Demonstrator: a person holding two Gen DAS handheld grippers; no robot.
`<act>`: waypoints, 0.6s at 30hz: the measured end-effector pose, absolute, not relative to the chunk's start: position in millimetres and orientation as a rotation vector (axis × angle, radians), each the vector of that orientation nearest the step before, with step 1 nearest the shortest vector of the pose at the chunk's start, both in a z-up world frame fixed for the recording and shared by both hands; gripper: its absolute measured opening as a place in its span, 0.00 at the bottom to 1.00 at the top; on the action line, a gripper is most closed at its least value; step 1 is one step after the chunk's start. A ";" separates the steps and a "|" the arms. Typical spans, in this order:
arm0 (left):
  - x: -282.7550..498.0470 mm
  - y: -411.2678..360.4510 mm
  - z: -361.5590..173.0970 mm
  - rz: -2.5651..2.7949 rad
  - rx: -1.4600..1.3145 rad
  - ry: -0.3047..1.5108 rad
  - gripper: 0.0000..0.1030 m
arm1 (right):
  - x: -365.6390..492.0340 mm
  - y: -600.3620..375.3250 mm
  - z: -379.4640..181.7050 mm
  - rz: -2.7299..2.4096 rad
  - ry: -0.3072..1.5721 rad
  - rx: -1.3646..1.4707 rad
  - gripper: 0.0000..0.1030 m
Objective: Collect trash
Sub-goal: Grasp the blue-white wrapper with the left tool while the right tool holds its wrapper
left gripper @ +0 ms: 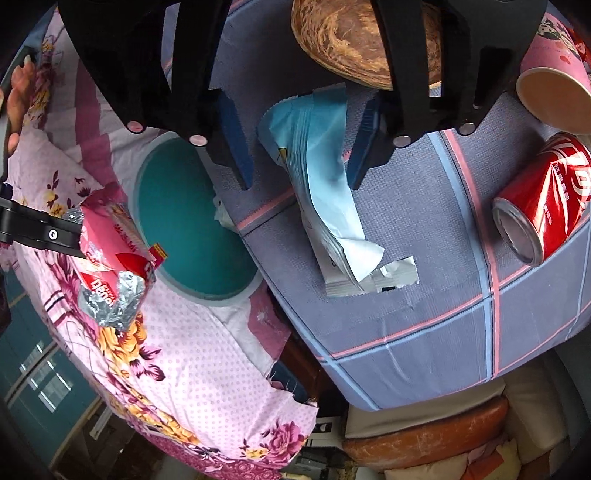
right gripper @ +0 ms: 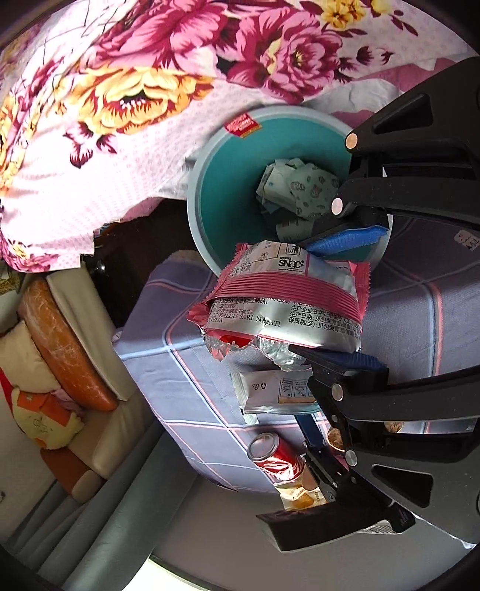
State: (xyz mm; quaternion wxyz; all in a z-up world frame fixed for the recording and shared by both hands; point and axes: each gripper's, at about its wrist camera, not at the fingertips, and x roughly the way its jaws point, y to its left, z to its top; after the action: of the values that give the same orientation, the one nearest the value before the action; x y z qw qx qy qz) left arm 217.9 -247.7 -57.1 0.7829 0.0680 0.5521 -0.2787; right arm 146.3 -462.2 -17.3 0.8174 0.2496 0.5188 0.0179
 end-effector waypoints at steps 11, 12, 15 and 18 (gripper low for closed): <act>204.0 -246.2 -38.0 -0.573 0.118 1.142 0.15 | 125.2 -481.8 -17.3 0.025 1.074 0.563 0.42; 200.7 -247.5 -32.6 -0.582 0.113 1.132 0.15 | 122.9 -484.1 -16.5 0.023 1.069 0.567 0.42; 189.1 -255.6 -19.5 -0.609 0.119 1.102 0.15 | 115.1 -490.6 -13.4 0.013 1.051 0.577 0.42; 177.1 -267.4 -10.6 -0.637 0.127 1.084 0.15 | 105.3 -498.2 -10.6 0.006 1.034 0.590 0.42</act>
State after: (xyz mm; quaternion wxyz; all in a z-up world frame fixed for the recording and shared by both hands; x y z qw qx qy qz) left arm 177.1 -267.4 -10.6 0.8070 0.0592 0.5066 -0.2977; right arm 105.3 -498.2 -10.6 0.8280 0.2778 0.4871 0.0026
